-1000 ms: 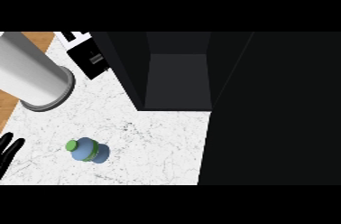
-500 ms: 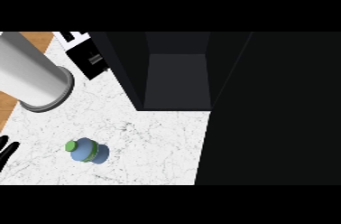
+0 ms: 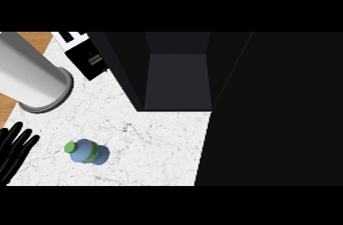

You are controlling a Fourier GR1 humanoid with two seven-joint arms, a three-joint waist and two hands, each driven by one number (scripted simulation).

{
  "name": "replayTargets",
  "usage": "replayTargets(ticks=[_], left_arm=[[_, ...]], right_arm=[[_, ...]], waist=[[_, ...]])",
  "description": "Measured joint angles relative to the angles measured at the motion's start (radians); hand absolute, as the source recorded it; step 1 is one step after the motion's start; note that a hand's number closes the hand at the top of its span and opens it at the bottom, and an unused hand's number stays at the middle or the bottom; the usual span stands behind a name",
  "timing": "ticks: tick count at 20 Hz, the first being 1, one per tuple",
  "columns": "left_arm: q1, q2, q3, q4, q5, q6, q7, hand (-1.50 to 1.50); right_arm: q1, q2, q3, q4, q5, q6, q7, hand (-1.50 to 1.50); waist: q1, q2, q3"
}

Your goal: Pick up the bottled water, place it into the cabinet and close the cabinet

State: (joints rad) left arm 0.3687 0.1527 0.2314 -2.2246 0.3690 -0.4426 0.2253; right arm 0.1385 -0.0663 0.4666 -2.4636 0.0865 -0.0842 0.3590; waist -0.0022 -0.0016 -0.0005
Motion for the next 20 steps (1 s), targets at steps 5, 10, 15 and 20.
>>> replayTargets(ticks=[5, 10, 15, 20], left_arm=[[-0.023, -0.024, 0.010, 0.104, -0.075, -0.021, -0.067, -1.50], [-0.064, -0.033, 0.011, 0.253, -0.170, -0.034, -0.149, -1.50], [-0.121, -0.022, 0.022, 0.448, -0.246, -0.050, -0.246, -1.50], [-0.164, -0.011, 0.031, 0.615, -0.301, -0.058, -0.336, -1.50]], right_arm=[[-0.030, -0.007, 0.020, -0.007, 0.009, -0.023, 0.046, -1.50], [-0.013, -0.026, 0.052, -0.014, 0.015, -0.041, 0.036, -1.50], [-0.006, -0.042, 0.061, -0.014, 0.015, -0.056, 0.027, -1.50], [-0.009, -0.054, 0.081, -0.020, 0.019, -0.081, 0.036, -1.50]], waist=[[-0.001, 0.000, 0.000], [-0.005, -0.001, 0.000], [-0.007, 0.000, 0.000], [-0.008, 0.000, -0.001]])
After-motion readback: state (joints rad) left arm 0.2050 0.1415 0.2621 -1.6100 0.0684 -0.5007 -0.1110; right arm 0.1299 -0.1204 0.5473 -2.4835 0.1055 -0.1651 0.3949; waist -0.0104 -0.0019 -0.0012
